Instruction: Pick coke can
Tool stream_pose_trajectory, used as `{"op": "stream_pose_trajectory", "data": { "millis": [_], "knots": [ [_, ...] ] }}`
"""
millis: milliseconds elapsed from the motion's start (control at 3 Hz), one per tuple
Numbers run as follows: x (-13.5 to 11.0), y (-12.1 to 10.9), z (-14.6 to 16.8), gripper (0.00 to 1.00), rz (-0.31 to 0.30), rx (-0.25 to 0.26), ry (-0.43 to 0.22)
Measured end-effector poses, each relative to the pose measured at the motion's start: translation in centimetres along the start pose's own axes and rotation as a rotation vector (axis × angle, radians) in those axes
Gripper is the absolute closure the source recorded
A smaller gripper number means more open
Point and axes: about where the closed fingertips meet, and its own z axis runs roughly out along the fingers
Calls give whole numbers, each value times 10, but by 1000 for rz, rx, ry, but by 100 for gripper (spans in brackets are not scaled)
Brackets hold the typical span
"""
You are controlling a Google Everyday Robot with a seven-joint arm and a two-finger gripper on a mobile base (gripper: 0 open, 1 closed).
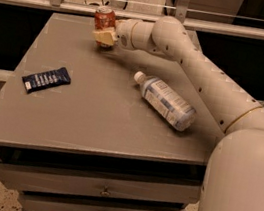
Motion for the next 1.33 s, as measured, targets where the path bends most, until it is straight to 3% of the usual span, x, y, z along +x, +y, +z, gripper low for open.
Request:
{"op": "stream_pose_trajectory", "data": {
  "millis": [333, 1000, 1333],
  "knots": [
    [-17, 1, -11, 95, -49, -24, -19],
    [-64, 12, -70, 100, -130, -147, -78],
    [-65, 20, -74, 100, -132, -183, -72]
  ]
}}
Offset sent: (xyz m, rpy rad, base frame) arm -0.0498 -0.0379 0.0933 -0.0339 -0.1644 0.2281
